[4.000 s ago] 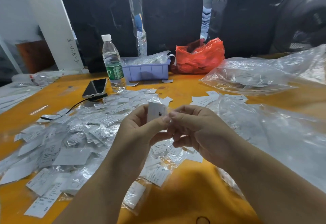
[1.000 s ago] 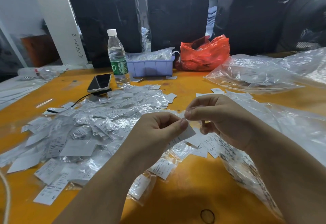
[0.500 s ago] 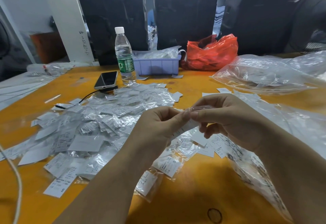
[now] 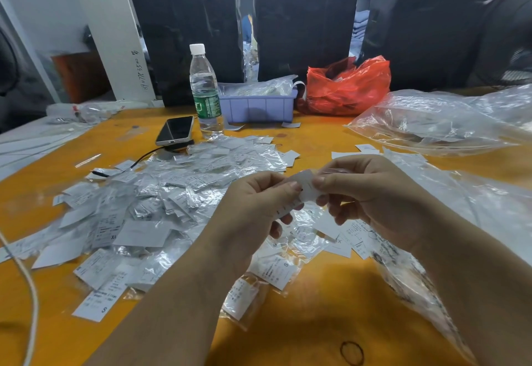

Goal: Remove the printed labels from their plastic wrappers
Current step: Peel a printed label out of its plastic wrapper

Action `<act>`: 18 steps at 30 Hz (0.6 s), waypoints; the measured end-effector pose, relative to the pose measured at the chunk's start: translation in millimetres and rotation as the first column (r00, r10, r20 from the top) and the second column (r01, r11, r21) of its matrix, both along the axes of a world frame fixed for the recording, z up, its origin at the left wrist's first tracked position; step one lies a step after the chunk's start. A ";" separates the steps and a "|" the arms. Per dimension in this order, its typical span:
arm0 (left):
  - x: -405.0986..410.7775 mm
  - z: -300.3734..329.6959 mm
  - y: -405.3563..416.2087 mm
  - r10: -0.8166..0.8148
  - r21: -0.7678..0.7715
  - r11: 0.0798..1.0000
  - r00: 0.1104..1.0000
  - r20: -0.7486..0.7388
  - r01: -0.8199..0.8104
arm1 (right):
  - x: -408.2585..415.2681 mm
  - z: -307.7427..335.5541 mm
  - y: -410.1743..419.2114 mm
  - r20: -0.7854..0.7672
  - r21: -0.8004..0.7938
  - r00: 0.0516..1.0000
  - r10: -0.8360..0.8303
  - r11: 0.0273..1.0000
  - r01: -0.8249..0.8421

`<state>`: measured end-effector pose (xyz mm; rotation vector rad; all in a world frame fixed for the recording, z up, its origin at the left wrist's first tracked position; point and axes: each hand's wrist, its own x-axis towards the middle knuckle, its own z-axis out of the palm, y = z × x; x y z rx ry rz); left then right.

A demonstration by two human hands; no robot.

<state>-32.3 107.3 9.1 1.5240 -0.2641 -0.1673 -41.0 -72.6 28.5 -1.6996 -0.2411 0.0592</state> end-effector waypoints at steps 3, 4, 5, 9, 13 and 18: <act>1.6 0.3 0.3 -0.002 -0.066 0.998 0.999 -0.045 -0.001 | -0.5 0.8 0.5 0.003 0.002 1.000 -0.004 1.000 0.004; 1.9 0.5 0.2 -0.011 -0.096 0.995 0.998 -0.069 0.004 | -0.6 1.1 0.5 0.003 0.004 1.000 -0.005 1.000 0.005; 2.1 0.9 0.0 -0.020 -0.123 0.992 0.996 -0.091 0.008 | -0.8 1.3 0.5 0.004 0.006 1.000 -0.003 1.000 0.003; 2.8 -0.6 -1.1 -0.024 -0.131 0.991 0.994 -0.103 0.010 | -2.1 0.6 2.9 0.006 0.014 1.000 0.025 1.000 -0.025; 0.7 -3.1 -0.5 -0.017 0.022 1.000 1.000 0.024 0.017 | -2.0 -1.6 5.1 0.003 -0.003 0.999 0.033 0.999 -0.033; 0.9 -2.4 2.5 -0.037 0.135 0.991 0.995 0.092 0.025 | -0.9 -0.7 4.1 -0.014 -0.034 1.000 0.010 0.999 -0.010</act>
